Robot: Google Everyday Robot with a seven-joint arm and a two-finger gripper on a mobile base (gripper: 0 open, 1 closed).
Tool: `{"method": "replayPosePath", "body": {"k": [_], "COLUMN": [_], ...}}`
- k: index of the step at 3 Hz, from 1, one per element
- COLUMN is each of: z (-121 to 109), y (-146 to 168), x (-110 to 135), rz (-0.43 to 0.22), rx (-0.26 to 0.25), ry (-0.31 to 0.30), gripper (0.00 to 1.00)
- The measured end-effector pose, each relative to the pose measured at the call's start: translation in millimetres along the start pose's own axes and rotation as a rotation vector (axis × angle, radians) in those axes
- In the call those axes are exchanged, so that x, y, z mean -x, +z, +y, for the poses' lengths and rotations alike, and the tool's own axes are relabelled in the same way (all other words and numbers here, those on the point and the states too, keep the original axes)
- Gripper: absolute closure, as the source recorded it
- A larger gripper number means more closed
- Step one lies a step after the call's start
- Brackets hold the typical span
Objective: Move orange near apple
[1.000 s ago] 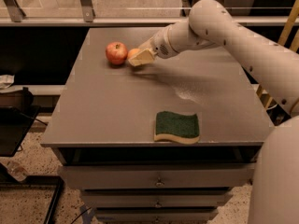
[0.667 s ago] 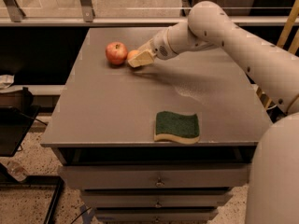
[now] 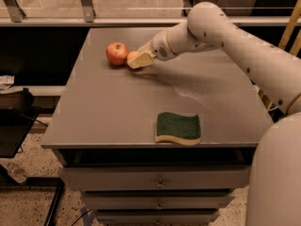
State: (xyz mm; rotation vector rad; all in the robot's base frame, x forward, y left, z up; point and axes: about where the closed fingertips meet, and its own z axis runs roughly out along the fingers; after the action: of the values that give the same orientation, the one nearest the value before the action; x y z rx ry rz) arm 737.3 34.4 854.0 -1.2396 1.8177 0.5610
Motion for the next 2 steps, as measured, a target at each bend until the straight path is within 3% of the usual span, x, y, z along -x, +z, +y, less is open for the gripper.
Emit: {"method": "replayPosePath", "body": {"k": [2], "z": [3.0], "y": [5.3], "x": [-0.2], "rz": [0.001], "rx": [0.009], "ry": [0.000], "gripper": [0.12]}}
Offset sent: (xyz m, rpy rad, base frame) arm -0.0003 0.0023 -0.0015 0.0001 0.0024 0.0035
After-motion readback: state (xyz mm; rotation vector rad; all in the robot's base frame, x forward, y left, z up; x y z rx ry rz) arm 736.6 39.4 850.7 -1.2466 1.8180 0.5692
